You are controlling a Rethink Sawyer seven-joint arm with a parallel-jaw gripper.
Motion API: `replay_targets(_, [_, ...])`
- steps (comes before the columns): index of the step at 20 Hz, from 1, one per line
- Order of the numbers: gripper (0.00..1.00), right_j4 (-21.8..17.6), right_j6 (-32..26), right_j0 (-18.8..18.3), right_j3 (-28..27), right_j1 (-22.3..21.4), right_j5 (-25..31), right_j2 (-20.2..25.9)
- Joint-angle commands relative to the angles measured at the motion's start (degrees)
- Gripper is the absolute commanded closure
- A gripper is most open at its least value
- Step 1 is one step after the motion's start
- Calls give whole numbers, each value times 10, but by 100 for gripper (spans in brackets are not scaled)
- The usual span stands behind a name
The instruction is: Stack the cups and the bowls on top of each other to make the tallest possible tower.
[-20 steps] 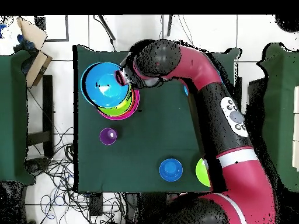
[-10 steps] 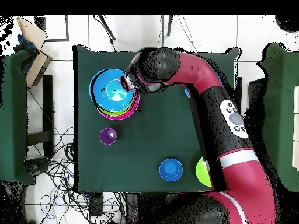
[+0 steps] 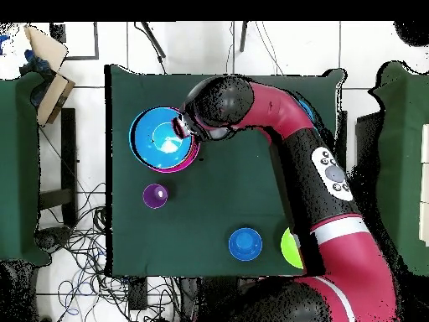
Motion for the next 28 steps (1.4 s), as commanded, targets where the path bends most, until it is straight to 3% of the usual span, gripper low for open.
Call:
replay_targets(1, [100, -23, 51, 11, 34, 7, -39, -30])
replay_targets(12, [100, -22, 50, 17, 25, 9, -52, -29])
replay_targets(13, [0, -20, 48, 15, 27, 10, -55, -27])
replay_targets(17, [0, -19, 38, 11, 21, 12, -61, -21])
replay_targets(28, [0, -9, 27, 3, -18, 23, -13, -24])
